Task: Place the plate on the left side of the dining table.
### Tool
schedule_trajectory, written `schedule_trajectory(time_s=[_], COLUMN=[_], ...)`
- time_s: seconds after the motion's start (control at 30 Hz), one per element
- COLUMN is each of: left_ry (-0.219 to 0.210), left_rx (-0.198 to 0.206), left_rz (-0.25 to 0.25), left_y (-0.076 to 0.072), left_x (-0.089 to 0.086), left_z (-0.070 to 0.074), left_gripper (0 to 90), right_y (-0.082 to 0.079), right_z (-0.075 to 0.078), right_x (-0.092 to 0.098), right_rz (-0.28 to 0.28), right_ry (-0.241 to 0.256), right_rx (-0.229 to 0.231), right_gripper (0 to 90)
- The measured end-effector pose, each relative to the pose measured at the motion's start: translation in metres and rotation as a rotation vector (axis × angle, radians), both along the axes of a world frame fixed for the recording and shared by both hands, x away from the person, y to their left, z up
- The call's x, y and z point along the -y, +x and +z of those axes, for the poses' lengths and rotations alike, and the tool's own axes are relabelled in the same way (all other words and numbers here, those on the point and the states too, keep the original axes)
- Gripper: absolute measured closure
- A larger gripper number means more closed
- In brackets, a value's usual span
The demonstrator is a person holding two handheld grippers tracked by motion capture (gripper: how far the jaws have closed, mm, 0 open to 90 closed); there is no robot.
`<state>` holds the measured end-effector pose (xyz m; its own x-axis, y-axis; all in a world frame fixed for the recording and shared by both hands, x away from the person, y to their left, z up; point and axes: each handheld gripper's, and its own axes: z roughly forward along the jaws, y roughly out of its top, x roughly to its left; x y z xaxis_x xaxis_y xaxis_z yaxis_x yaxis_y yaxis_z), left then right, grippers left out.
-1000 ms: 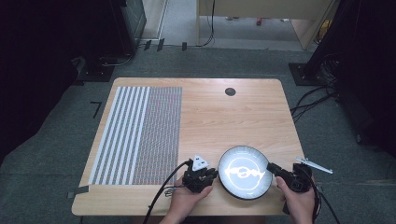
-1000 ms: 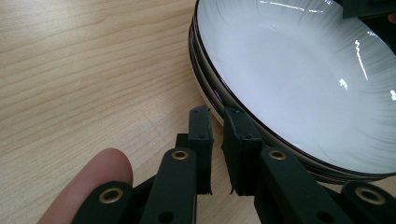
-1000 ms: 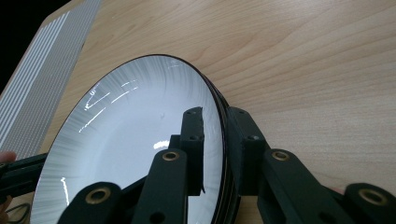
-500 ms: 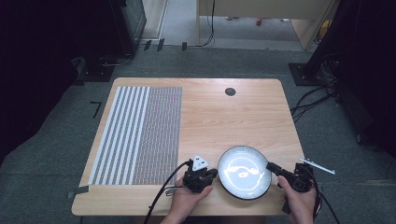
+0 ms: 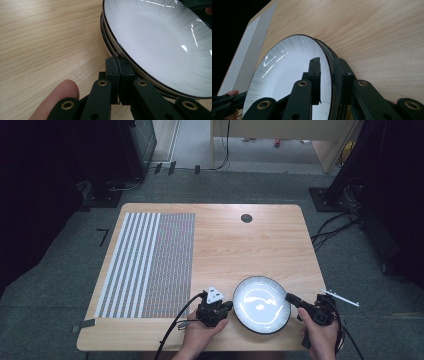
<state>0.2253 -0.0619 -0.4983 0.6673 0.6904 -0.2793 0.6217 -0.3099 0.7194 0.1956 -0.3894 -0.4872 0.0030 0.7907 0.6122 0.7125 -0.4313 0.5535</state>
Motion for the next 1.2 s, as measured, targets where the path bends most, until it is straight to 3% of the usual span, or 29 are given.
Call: schedule_trajectory(time_s=[0.13, 0.3, 0.37, 0.53, 0.77, 0.9, 1.0, 1.2], left_ry=[0.009, 0.024, 0.006, -0.006, -0.088, -0.112, -0.176, -0.240], left_rx=[0.000, 0.002, -0.017, -0.037, -0.104, -0.123, -0.156, -0.191], left_rz=[0.000, -0.002, 0.016, 0.031, 0.058, 0.067, 0.084, 0.127], left_y=[0.000, -0.002, 0.000, 0.002, 0.011, 0.014, 0.018, 0.022], left_x=[0.001, 0.003, 0.000, -0.001, -0.016, -0.021, -0.031, -0.049], left_z=[-0.001, -0.004, -0.005, -0.006, -0.006, -0.005, -0.004, -0.002], left_gripper=[89.5, 88.2, 79.1, 77.0, 68.5, 65.2, 62.5, 61.0], right_y=[0.001, 0.004, 0.006, 0.006, 0.005, 0.005, 0.005, 0.005], right_z=[-0.001, -0.005, -0.004, -0.006, -0.006, -0.006, -0.007, -0.007], right_x=[-0.003, -0.017, -0.024, -0.028, -0.030, -0.029, -0.028, -0.028], right_rz=[0.002, 0.056, 0.037, 0.018, 0.013, 0.015, 0.017, 0.018], right_ry=[0.002, 0.015, -0.039, -0.080, -0.115, -0.115, -0.117, -0.114], right_rx=[-0.004, -0.027, -0.011, -0.020, -0.018, -0.013, -0.005, -0.004], right_gripper=[76.4, 74.3, 74.5, 81.9, 85.8, 86.2, 86.3, 86.3])
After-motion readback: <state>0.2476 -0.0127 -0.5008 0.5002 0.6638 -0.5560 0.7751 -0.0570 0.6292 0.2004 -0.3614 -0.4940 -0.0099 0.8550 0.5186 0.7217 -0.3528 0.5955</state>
